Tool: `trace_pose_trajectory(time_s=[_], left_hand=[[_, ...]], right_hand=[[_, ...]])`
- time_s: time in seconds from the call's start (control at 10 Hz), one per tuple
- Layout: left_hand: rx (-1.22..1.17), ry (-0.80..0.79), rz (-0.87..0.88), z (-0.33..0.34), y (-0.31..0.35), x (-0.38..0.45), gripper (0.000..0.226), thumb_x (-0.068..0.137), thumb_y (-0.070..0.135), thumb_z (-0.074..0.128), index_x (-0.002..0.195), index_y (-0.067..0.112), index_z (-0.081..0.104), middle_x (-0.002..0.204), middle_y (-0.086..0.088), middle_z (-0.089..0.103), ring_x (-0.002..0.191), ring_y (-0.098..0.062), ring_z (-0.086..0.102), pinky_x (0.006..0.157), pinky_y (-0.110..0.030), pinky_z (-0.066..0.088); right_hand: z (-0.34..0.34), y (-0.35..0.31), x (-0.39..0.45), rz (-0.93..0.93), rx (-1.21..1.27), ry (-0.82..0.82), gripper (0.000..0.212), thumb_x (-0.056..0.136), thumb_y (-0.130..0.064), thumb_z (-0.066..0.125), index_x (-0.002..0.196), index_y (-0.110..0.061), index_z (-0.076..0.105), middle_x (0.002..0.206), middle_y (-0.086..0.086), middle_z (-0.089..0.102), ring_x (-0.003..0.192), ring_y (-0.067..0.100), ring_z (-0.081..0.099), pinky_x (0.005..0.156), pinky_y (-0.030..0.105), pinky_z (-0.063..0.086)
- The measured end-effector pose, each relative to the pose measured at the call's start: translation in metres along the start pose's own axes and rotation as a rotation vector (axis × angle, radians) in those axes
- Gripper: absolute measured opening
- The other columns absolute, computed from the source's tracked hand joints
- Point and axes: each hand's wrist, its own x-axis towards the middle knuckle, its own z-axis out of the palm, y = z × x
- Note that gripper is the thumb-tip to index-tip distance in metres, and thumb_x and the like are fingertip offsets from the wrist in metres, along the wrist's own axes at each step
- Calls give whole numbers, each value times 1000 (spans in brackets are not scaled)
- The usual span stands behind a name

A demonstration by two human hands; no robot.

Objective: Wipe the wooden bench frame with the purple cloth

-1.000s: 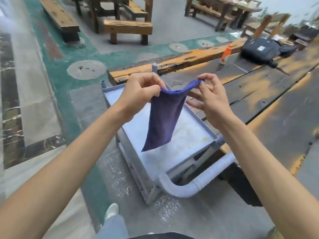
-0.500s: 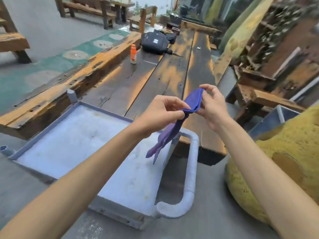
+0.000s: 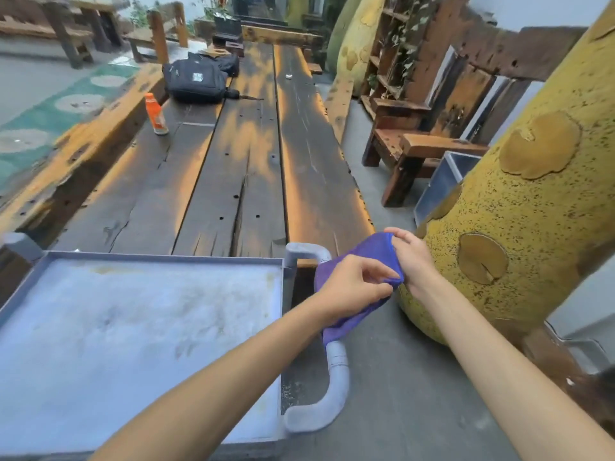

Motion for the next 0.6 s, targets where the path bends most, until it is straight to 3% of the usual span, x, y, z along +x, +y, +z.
trace_pose_trajectory(time_s=[0.1,0.2,0.3,0.4,0.6], left_hand=[[91,-79,-58,43,-19,20,25,81,8,67,101,16,81,68,13,68,56,6,54,66,-16,47],[261,-156,-132,73,-49,35,22,81,9,65,98,9,79,84,-10,77,68,-13,62,76,-23,54],[485,-297,-251,98,-79,50,21,82,8,61,96,7,77,94,-14,77,94,-33,68,86,-38,56],[620,-343,-219,102,-97,55,23,85,8,58,98,13,76,103,-12,77,106,-35,66,89,-39,54],[723,-417,-183,87,-109,66,27,86,15,54,101,12,76,105,-13,76,105,-37,67,91,-40,55]], right_hand=[[-28,37,20,178,162,61,29,97,-12,55,120,-4,71,95,8,73,85,23,67,77,33,55],[-47,79,28,352,216,15,28,99,-21,56,123,-13,68,123,10,69,116,24,64,86,37,55],[-62,127,38,514,231,-60,32,99,-29,56,129,-22,66,124,2,69,114,15,64,75,34,54],[-64,142,36,524,264,-113,36,101,-34,51,131,-22,66,127,1,72,119,18,66,82,35,52],[-71,146,18,487,175,-98,27,104,-31,51,121,-21,70,123,3,74,111,19,70,83,36,55]])
